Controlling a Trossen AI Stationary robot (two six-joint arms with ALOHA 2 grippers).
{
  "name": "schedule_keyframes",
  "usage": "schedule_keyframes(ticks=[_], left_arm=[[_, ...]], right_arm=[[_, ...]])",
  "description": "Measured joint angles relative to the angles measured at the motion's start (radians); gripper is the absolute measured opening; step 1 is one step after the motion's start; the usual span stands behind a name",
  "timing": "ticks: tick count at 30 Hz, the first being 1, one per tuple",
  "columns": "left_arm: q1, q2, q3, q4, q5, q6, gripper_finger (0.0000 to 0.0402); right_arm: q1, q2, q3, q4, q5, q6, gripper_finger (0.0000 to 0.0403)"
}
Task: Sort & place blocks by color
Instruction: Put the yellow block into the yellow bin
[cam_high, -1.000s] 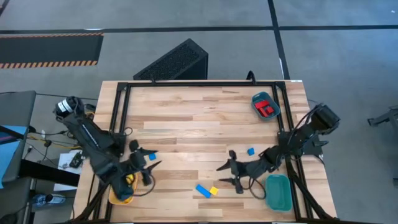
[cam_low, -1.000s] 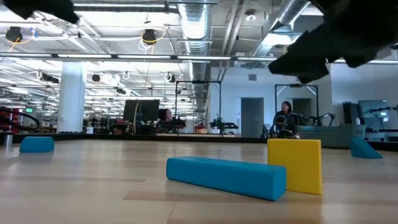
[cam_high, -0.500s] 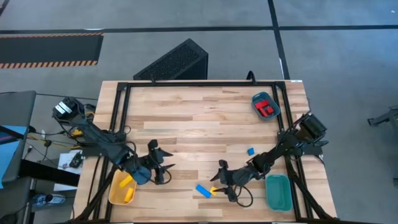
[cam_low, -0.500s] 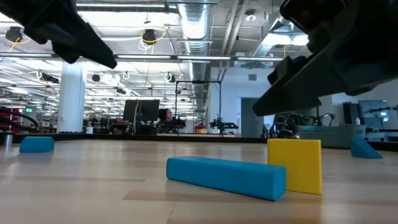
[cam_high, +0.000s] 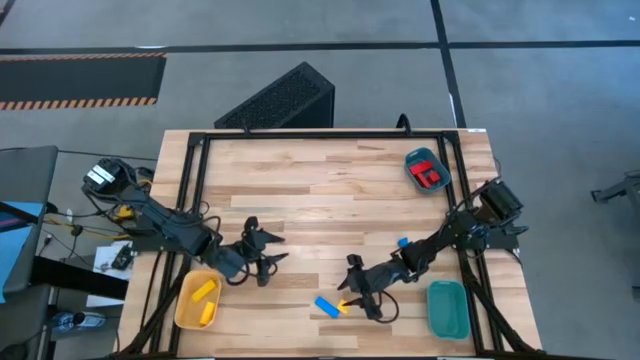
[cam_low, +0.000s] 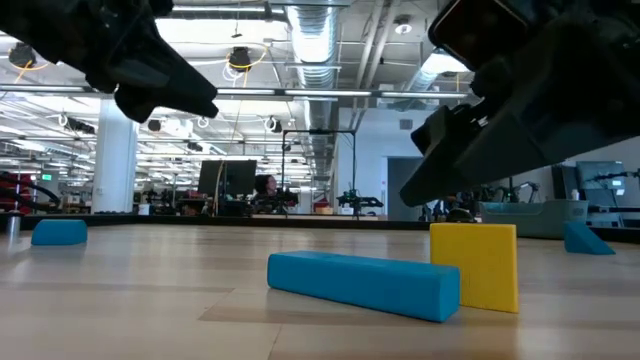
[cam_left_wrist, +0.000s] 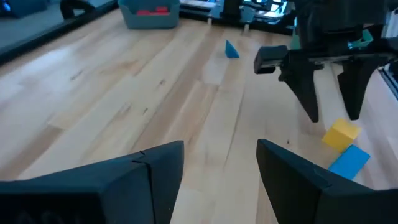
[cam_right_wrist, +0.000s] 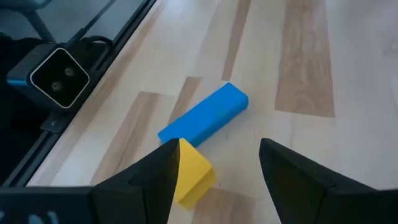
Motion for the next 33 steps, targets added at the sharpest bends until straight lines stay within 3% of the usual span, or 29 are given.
schedule_keyframes(ticks=[5, 11, 20, 33], left_arm=[[0.006, 0.000, -0.005, -0.003, 0.005, -0.023, 0.0193], [0.006, 0.000, -0.005, -0.004, 0.028, -0.024, 0.0193], [0.006, 0.000, -0.005, -0.006, 0.047, -0.014, 0.0193], [0.006, 0.000, -0.004, -0.084, 0.047, -0.038, 0.0193]], right_arm=[[0.003, 0.000, 0.000, -0.019, -0.076, -0.017, 0.0245], [0.026, 0.000, 0.000, -0.025, -0.071, -0.129, 0.0244], [0.008, 0.034, 0.006, -0.001, -0.071, -0.135, 0.0244], [-0.005, 0.095, 0.071, -0.043, -0.154, -0.160, 0.0244]])
